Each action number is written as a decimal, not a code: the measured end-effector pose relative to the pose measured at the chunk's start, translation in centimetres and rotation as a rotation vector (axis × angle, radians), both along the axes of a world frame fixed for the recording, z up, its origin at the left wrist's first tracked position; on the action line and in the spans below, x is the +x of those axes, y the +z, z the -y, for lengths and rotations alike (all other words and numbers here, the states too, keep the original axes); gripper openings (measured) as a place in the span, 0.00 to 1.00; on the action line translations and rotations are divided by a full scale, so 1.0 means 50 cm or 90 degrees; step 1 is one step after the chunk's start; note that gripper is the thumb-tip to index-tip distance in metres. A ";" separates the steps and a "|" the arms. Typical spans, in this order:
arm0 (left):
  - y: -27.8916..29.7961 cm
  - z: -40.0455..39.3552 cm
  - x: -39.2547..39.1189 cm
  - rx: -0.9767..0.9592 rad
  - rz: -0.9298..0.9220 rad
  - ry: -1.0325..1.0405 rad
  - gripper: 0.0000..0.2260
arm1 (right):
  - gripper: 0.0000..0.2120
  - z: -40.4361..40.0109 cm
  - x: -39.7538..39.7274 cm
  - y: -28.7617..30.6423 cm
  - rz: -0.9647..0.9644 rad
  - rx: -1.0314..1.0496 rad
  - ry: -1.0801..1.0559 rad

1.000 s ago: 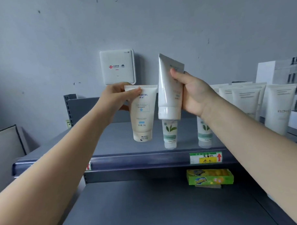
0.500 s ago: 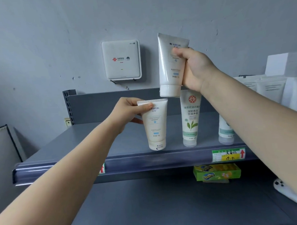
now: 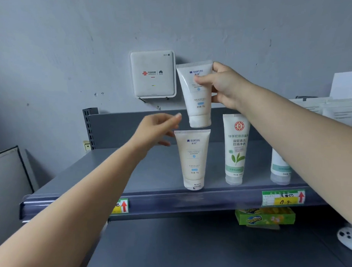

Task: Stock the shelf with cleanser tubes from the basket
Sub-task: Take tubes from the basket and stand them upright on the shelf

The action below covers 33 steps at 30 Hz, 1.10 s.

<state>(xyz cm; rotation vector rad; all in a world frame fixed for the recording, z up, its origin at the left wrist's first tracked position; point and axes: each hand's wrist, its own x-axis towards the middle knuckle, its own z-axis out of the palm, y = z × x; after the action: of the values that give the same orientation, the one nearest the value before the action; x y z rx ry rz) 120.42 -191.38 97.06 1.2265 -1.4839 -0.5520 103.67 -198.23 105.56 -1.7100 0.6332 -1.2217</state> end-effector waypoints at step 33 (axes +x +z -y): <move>0.035 0.156 0.013 0.193 0.260 -0.001 0.09 | 0.15 0.092 0.069 -0.049 -0.875 -0.218 -0.172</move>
<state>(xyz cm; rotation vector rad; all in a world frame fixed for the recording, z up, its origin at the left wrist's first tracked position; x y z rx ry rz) 121.05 -199.18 98.82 1.6484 -1.7845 -0.5632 107.10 -202.83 103.10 -2.7219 1.5215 -0.1008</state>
